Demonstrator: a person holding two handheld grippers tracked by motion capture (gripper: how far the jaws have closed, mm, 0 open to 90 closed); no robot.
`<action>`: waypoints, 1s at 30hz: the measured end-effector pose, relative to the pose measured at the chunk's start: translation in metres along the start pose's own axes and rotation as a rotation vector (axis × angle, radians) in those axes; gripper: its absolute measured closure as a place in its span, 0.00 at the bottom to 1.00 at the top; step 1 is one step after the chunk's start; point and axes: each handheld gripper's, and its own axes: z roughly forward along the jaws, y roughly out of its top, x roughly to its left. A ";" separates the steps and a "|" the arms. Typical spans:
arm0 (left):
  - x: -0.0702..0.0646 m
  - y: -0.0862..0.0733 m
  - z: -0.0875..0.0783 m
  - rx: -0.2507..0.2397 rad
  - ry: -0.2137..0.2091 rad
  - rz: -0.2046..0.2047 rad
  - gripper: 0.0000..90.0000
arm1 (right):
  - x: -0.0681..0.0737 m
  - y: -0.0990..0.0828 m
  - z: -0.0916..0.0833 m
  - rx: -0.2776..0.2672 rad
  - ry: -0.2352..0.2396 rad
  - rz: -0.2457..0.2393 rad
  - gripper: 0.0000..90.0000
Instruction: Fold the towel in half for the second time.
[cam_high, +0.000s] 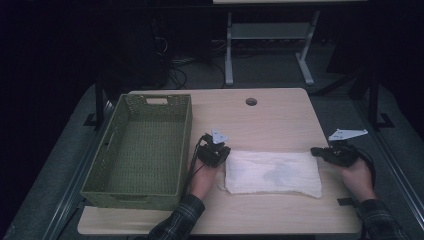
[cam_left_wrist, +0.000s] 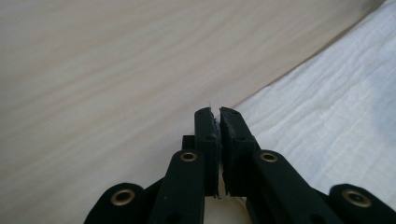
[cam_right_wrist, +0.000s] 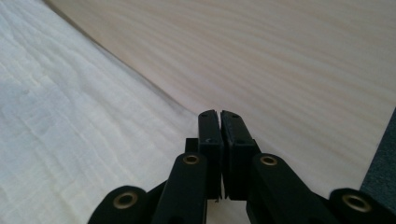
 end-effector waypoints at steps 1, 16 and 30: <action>0.001 0.000 -0.001 -0.005 0.003 -0.004 0.95 | -0.001 0.003 0.001 -0.004 -0.002 0.001 0.97; -0.007 -0.009 -0.019 -0.050 -0.025 0.027 0.96 | 0.004 0.001 -0.016 -0.056 0.017 -0.018 0.97; -0.019 -0.020 -0.035 -0.050 -0.032 0.055 0.95 | 0.023 -0.012 -0.037 -0.062 0.020 -0.026 0.97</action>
